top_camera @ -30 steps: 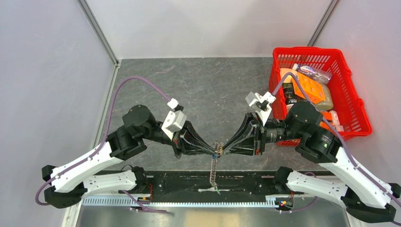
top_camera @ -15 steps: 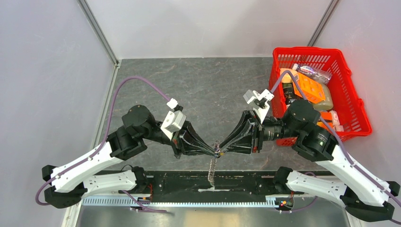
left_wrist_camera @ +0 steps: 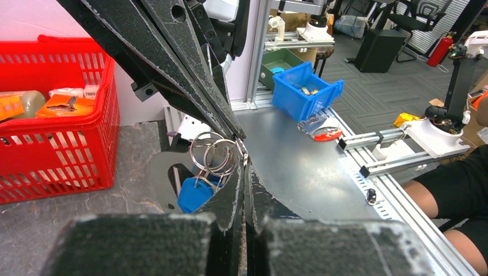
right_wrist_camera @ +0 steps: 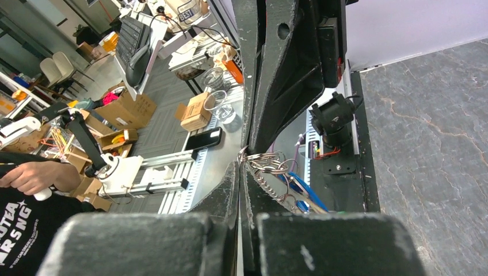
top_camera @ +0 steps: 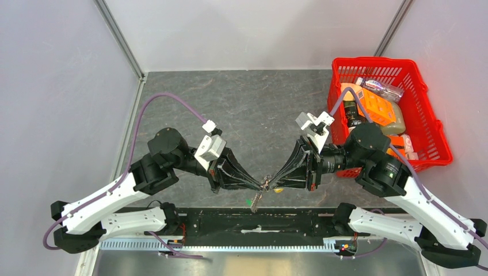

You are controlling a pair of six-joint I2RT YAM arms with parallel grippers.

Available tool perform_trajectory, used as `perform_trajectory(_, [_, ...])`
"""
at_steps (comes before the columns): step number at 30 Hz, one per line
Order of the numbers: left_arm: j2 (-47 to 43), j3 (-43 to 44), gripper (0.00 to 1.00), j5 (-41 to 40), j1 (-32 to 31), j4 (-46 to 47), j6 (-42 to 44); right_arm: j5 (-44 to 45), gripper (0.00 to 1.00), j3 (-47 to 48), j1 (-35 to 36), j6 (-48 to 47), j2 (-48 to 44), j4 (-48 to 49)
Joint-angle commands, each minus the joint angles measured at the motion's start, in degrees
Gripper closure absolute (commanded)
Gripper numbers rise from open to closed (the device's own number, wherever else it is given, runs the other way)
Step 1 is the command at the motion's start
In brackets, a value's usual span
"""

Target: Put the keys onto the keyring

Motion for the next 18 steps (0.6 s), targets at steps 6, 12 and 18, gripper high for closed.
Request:
perform_trajectory(6, [-1.1,0.0,0.98,0.2,0.0,5.0,-1.7,1.6,1.00,-0.5,1.6,-0.5,0.7,1.5])
perform_trajectory(12, [-2.3,-0.8,0.98,-1.5,-0.1,5.2,-2.1,3.8,1.00,-0.8,1.9,-0.5,-1.1,1.9])
perform_trajectory(18, [-5.5,-3.9,0.98,-6.8,-0.1,8.4,-2.7,7.8,1.00,-2.3,2.0,2.0,-3.0,5.7])
